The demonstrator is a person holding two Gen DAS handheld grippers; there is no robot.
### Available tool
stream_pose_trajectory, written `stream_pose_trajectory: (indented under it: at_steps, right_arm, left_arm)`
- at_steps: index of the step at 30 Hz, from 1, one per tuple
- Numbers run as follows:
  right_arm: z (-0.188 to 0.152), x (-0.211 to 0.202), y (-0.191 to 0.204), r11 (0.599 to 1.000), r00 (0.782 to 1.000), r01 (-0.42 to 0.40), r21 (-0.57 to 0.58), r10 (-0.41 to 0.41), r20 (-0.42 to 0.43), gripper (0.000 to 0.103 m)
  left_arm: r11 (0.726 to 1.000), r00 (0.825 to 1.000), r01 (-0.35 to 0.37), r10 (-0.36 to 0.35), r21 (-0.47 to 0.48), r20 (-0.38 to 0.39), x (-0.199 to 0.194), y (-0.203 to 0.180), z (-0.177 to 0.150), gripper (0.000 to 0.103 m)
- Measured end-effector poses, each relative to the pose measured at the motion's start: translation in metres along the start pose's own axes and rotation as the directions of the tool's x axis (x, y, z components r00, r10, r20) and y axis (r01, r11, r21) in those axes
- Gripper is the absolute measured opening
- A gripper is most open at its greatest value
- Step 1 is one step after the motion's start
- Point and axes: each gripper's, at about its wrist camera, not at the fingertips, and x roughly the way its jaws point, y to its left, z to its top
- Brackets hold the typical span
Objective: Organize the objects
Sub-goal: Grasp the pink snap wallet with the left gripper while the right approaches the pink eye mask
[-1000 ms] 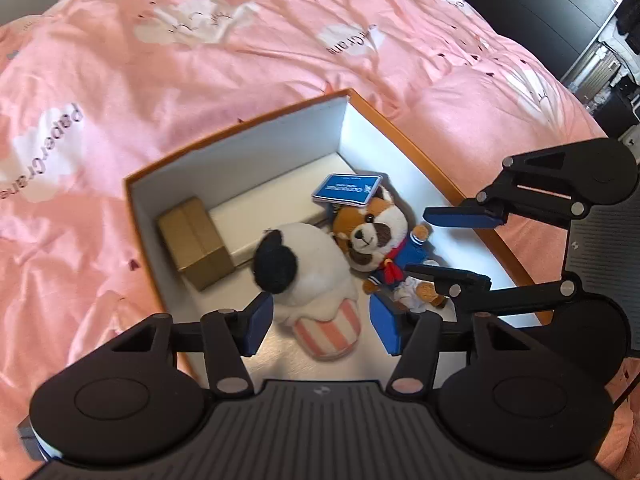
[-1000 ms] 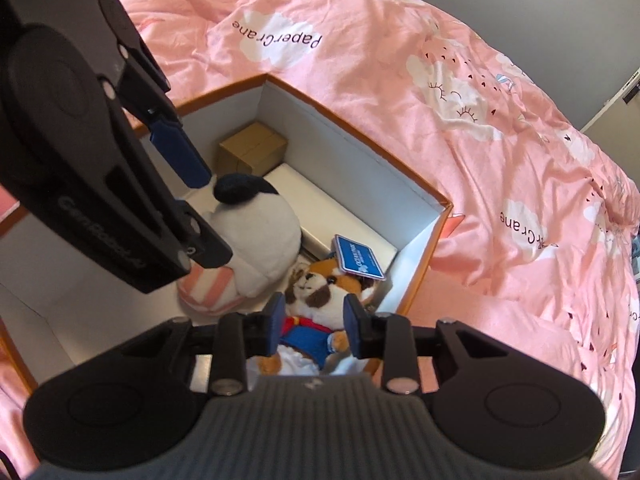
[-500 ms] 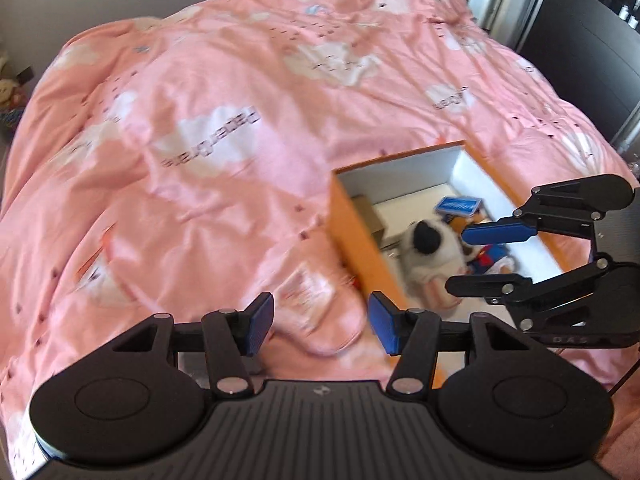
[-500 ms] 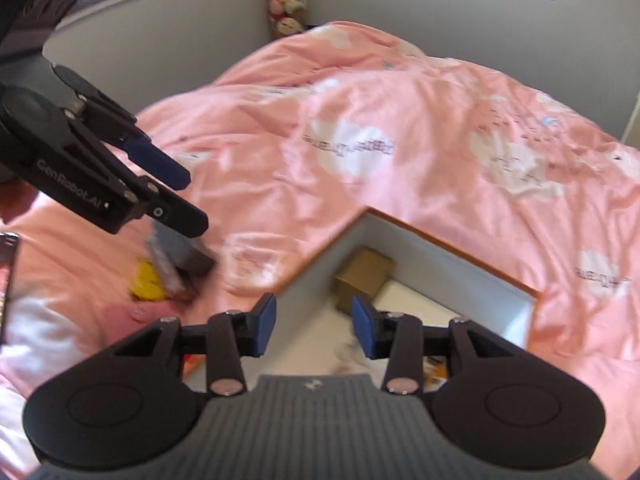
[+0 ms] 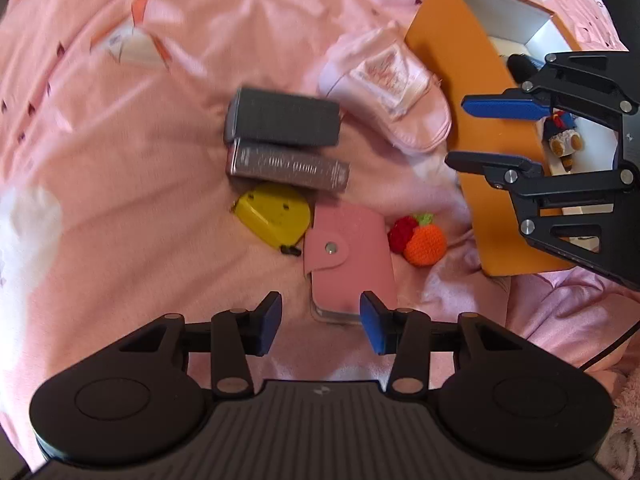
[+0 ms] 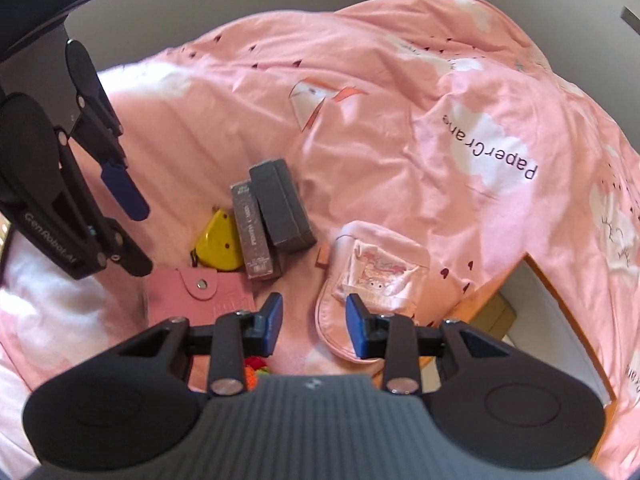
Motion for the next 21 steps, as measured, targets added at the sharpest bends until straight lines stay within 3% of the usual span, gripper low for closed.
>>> stream_pose_trajectory:
  at_steps: [5,12,21]
  right_arm:
    - [0.001,0.017,0.003,0.999,0.999,0.004,-0.031,-0.005,-0.051,0.036]
    - [-0.001,0.022,0.007,0.997,0.997,0.019,-0.075,-0.024,-0.070,0.037]
    - [-0.007,0.030,0.005,0.997,0.994,0.027,-0.079,-0.036,-0.105,0.037]
  left_arm:
    - [0.991,0.994,0.083,-0.089,-0.104,-0.056,0.021,0.024,0.004,0.058]
    - [0.964,0.986,0.141,-0.156,-0.224,-0.050,0.046,0.037,0.007,0.064]
    - [0.953,0.981,0.159,-0.182,-0.257,-0.071,0.075,0.026,0.018,0.062]
